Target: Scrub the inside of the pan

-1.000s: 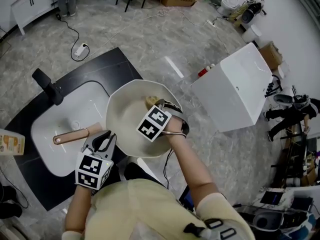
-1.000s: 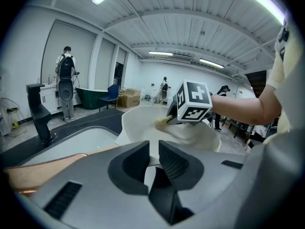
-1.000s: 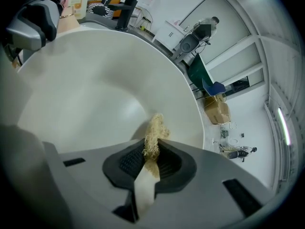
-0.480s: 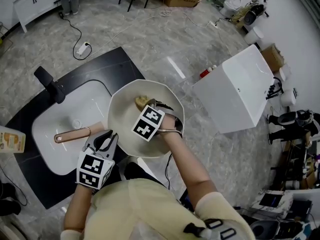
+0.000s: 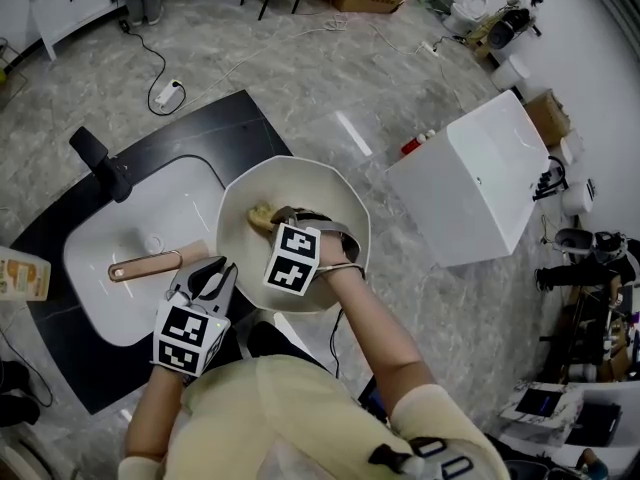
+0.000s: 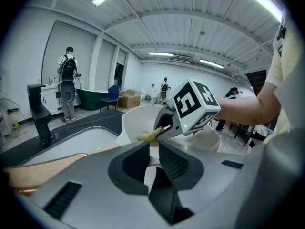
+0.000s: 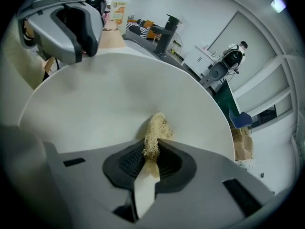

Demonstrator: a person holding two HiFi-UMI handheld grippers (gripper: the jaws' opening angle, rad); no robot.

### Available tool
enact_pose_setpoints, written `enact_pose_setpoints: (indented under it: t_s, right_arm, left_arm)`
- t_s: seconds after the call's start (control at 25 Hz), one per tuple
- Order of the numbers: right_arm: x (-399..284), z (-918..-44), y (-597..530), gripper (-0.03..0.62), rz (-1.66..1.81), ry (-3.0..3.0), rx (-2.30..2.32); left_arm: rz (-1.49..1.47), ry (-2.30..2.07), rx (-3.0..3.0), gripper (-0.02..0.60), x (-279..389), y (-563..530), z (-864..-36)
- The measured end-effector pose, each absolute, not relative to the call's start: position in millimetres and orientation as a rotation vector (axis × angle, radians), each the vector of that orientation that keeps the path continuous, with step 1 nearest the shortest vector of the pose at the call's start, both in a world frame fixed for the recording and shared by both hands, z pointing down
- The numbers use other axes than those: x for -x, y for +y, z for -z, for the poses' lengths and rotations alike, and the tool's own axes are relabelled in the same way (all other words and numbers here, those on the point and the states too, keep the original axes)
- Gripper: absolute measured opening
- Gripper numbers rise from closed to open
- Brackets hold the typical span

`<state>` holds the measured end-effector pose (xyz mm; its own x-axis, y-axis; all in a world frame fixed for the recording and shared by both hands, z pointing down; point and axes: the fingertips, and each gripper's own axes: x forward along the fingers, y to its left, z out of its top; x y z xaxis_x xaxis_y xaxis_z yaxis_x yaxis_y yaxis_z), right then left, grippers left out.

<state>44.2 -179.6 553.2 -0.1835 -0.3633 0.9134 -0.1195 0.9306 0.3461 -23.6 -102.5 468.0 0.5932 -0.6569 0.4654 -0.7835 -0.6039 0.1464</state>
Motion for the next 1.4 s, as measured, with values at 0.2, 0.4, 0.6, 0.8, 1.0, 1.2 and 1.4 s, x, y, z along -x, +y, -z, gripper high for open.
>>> enact_pose_setpoints:
  t_s: [0.2,0.4,0.6,0.8,1.0,1.2,1.4]
  right_arm:
    - [-35.6,-553.5,-158.7,0.057,0.267,-1.786,-0.243]
    - [-33.1,-553.8,-138.9,0.057,0.303,-1.787,-0.122]
    - [-34.1,-554.6,-121.1,0.057,0.309,-1.781,-0.011]
    - [-40.5,-553.8,-102.8,0.057,0.284,-1.760,0.096]
    - [-49.2,-553.7,-87.1,0.057,0.238,-1.727,0.200]
    - [-63.7,-549.2,-72.5,0.057,0.164,-1.673,0.294]
    - [-87.2,-545.6,-58.7,0.057,0.078,-1.570,0.383]
  left_arm:
    - [-0.530,-1.166,-2.489,0.046,23.6,-101.6,-468.6]
    - [-0.529,-1.168,-2.491,0.046,24.0,-101.6,-468.6]
    - [-0.530,-1.169,-2.491,0.046,24.2,-102.0,-469.1]
    - [-0.531,-1.169,-2.493,0.046,24.0,-101.9,-468.7]
    - [-0.531,-1.169,-2.494,0.046,24.1,-102.2,-469.9]
    - [-0.534,-1.167,-2.493,0.046,24.2,-101.9,-469.2]
    - [-0.535,-1.167,-2.491,0.046,23.8,-101.7,-468.6]
